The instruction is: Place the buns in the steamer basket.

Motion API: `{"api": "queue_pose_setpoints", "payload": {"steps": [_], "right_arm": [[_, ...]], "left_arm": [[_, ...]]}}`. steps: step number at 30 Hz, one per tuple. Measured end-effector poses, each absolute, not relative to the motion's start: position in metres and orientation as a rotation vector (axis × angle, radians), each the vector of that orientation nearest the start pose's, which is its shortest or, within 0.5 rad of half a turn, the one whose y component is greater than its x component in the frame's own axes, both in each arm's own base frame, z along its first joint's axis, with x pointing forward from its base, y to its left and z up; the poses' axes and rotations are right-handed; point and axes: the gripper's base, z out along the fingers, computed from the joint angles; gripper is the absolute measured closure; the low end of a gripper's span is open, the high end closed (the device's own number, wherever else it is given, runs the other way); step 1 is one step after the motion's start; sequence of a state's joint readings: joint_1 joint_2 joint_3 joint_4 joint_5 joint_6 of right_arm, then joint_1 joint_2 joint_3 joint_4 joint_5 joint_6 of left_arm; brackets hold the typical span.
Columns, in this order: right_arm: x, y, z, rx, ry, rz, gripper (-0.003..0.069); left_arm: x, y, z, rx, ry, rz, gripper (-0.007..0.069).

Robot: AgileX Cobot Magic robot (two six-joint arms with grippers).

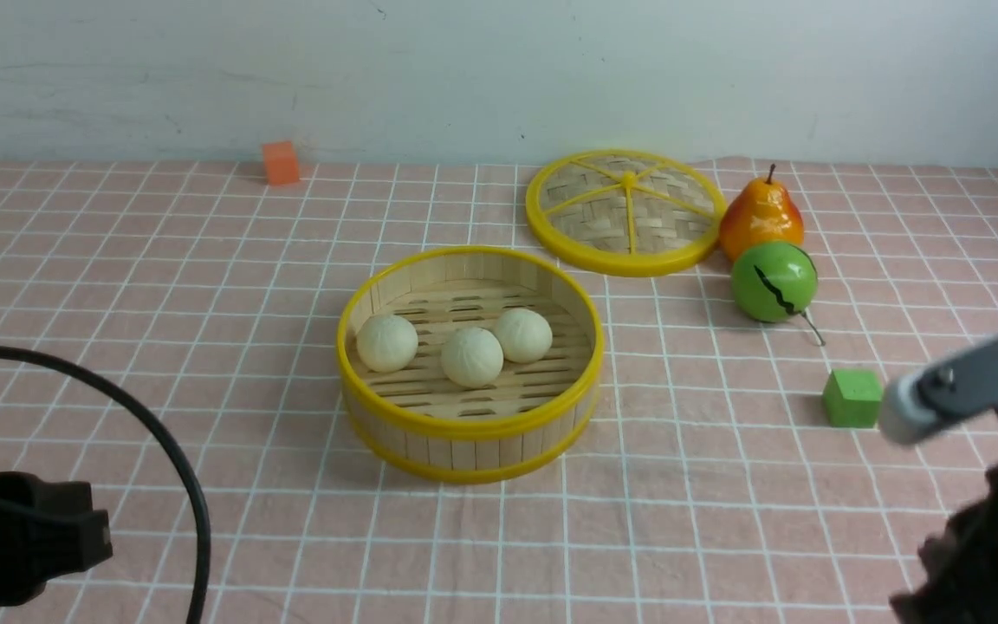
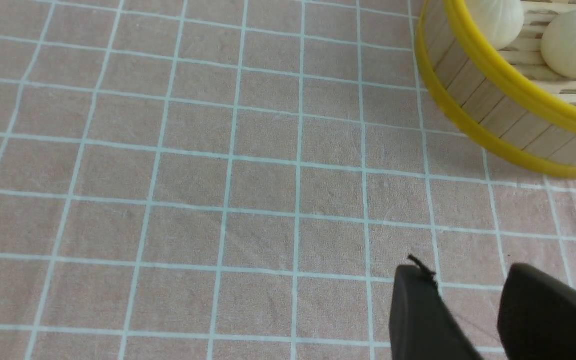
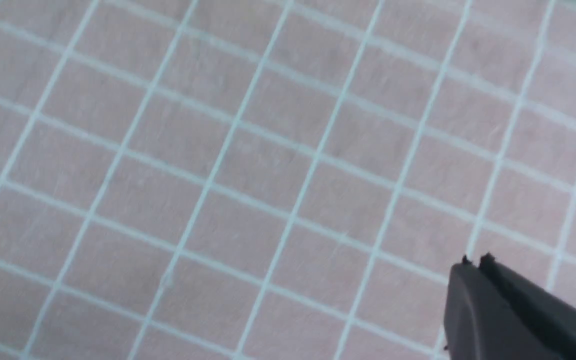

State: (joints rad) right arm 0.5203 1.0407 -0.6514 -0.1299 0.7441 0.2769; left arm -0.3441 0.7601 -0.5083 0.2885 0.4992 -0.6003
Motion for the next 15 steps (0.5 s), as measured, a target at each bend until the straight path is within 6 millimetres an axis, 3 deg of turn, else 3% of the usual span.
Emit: {"api": "queue_pose_setpoints", "payload": {"steps": [3,4,9,15], "right_arm": [[0.155,0.084,0.243,-0.399,2.542,0.214,0.0679],[0.153,0.086,0.244,-0.405,2.438,0.293,0.0679],[0.164,0.096,0.262,-0.438,2.319,0.358,0.0679],[0.227,0.134,0.287,-0.717,2.502,0.236,0.0679]], "left_arm": [[0.141,-0.037,0.272,-0.077,2.218,-0.231,0.0387],[0.141,-0.037,0.272,-0.077,2.218,-0.231,0.0387],[0.141,-0.037,0.272,-0.077,2.218,-0.231,0.0387],[0.141,-0.037,0.272,-0.077,2.218,-0.231,0.0387]]}}
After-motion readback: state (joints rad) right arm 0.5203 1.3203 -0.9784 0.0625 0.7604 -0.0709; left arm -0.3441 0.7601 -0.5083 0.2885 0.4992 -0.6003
